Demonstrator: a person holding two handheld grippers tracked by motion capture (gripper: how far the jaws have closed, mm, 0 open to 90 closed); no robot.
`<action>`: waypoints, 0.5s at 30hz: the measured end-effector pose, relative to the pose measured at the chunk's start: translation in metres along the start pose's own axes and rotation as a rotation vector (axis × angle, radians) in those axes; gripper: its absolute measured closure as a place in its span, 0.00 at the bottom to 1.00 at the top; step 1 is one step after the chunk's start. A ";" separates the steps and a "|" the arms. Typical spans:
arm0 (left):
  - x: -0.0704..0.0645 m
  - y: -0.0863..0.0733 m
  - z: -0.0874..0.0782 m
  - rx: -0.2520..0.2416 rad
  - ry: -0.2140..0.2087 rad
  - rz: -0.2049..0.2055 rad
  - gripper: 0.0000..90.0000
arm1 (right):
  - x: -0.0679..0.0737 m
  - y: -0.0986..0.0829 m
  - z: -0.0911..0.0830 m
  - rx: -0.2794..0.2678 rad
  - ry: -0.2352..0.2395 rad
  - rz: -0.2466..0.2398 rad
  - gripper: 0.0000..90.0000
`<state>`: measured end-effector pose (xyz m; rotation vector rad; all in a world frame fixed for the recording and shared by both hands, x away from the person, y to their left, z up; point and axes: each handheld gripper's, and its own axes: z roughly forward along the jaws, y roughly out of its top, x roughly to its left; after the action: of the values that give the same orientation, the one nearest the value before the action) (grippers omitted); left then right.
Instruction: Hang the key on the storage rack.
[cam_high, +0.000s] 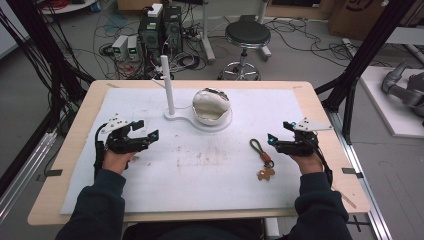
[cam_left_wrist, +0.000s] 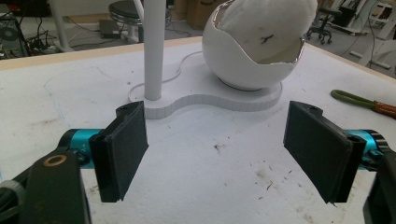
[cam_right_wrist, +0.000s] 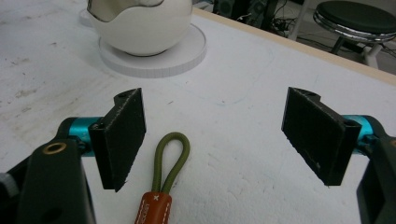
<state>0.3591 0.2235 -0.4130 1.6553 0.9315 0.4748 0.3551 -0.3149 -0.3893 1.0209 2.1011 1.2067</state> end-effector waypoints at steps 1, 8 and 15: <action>0.000 0.000 0.000 0.003 -0.001 -0.002 0.24 | 0.001 -0.001 0.000 0.006 0.004 0.008 0.25; 0.000 0.000 0.001 0.000 -0.001 -0.004 0.24 | 0.000 -0.013 0.011 0.070 0.061 0.025 0.35; 0.000 -0.001 0.002 0.000 0.003 -0.014 0.24 | 0.007 -0.025 0.025 0.185 0.185 -0.002 0.54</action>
<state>0.3607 0.2224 -0.4147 1.6477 0.9453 0.4678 0.3604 -0.3052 -0.4231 1.0197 2.3937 1.1616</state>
